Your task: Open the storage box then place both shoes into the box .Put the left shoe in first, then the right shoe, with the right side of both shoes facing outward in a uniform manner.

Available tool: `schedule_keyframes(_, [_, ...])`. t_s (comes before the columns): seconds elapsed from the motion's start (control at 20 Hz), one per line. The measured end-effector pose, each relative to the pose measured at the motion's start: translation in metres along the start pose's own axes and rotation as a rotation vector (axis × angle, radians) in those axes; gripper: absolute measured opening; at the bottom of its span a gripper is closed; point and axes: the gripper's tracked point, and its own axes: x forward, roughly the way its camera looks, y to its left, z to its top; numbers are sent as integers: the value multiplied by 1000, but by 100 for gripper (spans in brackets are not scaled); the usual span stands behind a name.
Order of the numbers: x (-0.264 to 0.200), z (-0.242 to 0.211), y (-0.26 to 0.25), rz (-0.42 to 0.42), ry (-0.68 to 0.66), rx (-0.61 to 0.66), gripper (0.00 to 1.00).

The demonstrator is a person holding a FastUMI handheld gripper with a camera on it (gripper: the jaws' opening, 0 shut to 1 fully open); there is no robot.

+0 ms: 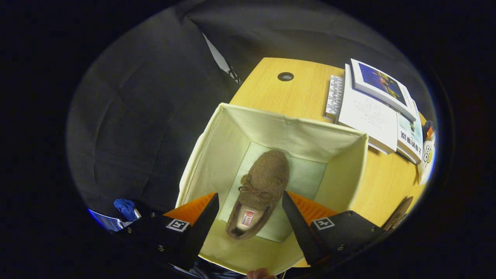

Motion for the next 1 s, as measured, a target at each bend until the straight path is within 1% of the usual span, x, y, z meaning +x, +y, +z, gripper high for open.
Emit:
schedule_keyframes(0.2, [-38,4,-14,33,-39,7,99])
schedule_keyframes(0.35, [-69,7,-28,78,-88,12,99])
schedule_keyframes(0.5, [-99,2,-53,83,-124,25,99])
schedule_keyframes(0.7, [-142,-13,-99,65,-161,46,99])
schedule_keyframes(0.85, [-160,-30,-142,15,-181,60,99])
schedule_keyframes(1.0, [-173,-50,-180,-13,-189,107,99])
